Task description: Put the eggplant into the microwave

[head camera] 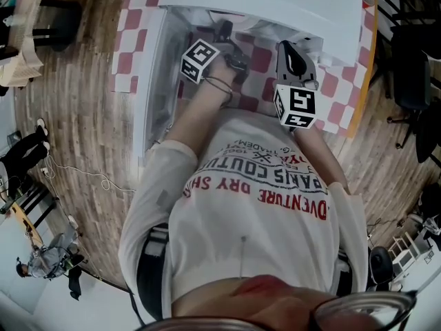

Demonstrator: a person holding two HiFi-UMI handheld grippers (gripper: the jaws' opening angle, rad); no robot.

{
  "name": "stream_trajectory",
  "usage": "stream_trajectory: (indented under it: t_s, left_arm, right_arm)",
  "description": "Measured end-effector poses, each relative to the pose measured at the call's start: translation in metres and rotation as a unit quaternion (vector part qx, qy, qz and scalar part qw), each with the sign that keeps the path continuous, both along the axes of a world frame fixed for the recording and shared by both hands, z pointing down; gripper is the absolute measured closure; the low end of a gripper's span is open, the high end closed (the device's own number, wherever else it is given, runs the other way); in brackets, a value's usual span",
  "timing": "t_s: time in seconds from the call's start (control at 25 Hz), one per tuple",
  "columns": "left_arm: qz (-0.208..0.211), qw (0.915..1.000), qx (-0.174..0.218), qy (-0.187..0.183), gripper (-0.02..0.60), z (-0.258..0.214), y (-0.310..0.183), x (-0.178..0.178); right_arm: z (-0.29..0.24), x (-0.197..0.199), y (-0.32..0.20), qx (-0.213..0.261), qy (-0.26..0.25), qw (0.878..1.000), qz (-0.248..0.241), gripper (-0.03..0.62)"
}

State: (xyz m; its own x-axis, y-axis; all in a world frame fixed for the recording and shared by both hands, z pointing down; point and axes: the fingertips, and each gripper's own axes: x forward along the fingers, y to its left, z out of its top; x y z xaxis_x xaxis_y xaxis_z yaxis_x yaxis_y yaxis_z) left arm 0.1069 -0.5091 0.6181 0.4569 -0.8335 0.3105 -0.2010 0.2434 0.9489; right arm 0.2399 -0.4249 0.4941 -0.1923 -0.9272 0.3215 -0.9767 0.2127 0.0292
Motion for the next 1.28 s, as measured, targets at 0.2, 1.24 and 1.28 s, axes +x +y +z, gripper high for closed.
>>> stream_trajectory:
  t_s: [0.2,1.24,1.28]
  left_arm:
    - [-0.005,0.9996,0.022,0.019,0.320,-0.017,-0.005,0.005]
    - [0.109,0.9835,0.077,-0.122,0.557,-0.043,0.067,0.003]
    - [0.125,0.9779,0.094,-0.138,0.557,-0.051,0.073,0.006]
  right_arm:
    - [-0.001,0.002,0.001,0.001,-0.001,1.000,0.006,0.568]
    - [-0.005,-0.010,0.043,0.009,-0.019,1.000,-0.002,0.568]
    - [-0.007,-0.011,0.046,0.011,-0.020,1.000,-0.003,0.569]
